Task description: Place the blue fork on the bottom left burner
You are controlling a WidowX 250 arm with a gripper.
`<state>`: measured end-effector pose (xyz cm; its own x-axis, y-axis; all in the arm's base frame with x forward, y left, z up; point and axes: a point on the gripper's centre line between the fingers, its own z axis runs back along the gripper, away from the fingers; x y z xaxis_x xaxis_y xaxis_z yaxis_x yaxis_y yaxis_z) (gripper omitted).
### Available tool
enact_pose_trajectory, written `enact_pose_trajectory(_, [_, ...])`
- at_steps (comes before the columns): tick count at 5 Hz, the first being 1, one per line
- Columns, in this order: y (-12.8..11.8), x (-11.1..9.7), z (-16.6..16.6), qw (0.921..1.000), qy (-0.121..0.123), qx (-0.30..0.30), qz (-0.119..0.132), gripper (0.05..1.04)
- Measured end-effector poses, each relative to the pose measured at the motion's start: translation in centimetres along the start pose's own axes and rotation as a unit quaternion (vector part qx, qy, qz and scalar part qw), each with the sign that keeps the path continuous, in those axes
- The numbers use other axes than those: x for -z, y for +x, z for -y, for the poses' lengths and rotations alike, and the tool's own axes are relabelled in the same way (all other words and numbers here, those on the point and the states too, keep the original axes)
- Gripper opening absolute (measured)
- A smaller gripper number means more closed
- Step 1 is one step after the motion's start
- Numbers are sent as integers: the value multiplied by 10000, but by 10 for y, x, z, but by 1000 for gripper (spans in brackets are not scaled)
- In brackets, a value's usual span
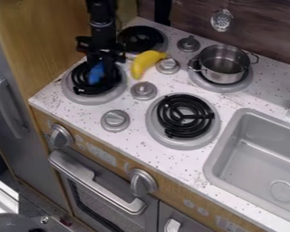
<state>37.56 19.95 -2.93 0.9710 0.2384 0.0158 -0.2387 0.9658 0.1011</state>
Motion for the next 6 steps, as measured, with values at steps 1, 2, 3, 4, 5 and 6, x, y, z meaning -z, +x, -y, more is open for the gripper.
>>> enact_pose_trajectory(1, [-6, 12, -4, 9996, -248, 27, -130, 401])
enact_pose_trajectory(2, [-11, 13, -5, 9996, -209, 82, -169, 466])
enact_pose_trajectory(3, [-31, 7, 11, 9993, -288, 112, -223, 786])
enact_pose_trajectory(4, [-35, -15, 31, 9990, -413, 162, -105, 996])
enact_pose_trajectory(5, [-45, -40, 45, 9995, -270, 167, -48, 1000])
enact_pose_trajectory(6, [-60, -54, 68, 9990, -304, 321, -19, 1000])
